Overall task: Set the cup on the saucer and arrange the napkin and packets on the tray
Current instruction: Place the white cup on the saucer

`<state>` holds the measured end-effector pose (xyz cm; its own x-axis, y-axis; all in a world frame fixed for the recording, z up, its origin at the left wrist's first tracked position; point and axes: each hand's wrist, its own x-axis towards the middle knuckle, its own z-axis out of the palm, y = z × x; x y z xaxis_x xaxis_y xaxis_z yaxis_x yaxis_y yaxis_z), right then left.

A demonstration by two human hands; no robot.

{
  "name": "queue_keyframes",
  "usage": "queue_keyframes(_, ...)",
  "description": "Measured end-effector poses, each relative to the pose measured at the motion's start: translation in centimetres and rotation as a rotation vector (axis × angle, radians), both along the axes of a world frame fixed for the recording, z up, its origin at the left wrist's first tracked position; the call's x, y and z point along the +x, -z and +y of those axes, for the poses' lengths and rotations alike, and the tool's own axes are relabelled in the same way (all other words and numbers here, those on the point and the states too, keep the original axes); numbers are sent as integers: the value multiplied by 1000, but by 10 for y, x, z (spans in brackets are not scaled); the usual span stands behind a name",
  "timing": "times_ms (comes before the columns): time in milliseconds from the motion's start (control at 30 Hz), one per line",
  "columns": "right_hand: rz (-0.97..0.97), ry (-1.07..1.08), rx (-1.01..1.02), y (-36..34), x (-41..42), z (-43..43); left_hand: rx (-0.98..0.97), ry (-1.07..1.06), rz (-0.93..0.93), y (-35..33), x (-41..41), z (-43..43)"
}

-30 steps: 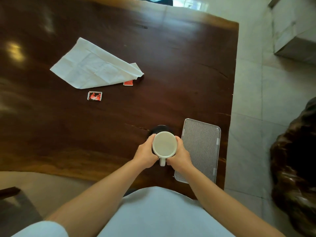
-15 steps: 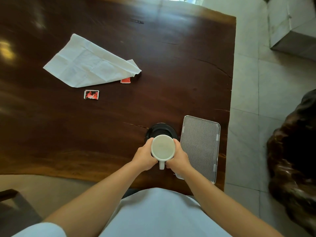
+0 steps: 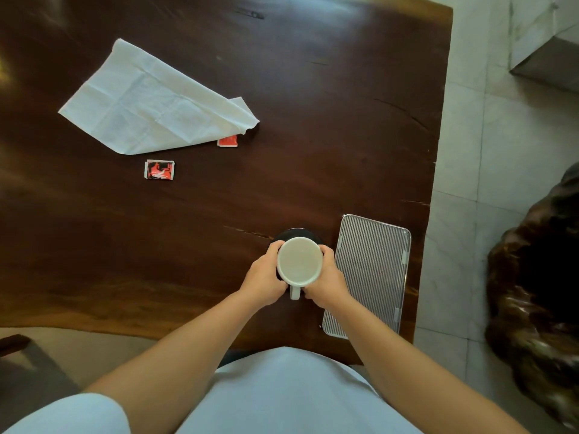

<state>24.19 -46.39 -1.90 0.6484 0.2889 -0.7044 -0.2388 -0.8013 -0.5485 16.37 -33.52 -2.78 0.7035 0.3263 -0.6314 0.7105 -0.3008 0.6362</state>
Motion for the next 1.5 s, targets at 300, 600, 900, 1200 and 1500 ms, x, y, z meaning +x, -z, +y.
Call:
queue_keyframes(300, 15, -101, -60, 1, 19, 0, -1, 44, 42, 2, 15, 8)
queue_keyframes(600, 127, -193, -100, -19, 33, -12, 30, -10, 130, -14, 13, -1)
queue_keyframes(900, -82, -26, -18, -32, 7, -39, 71, -101, 190, -37, -9, -19)
queue_keyframes(1200, -171, -81, 60, -45, -17, -38, 117, -39, 121, -57, -30, -33)
queue_keyframes(1500, -210, -330, 38, -49, -39, -8, 249, 37, 124, -67, -59, -9)
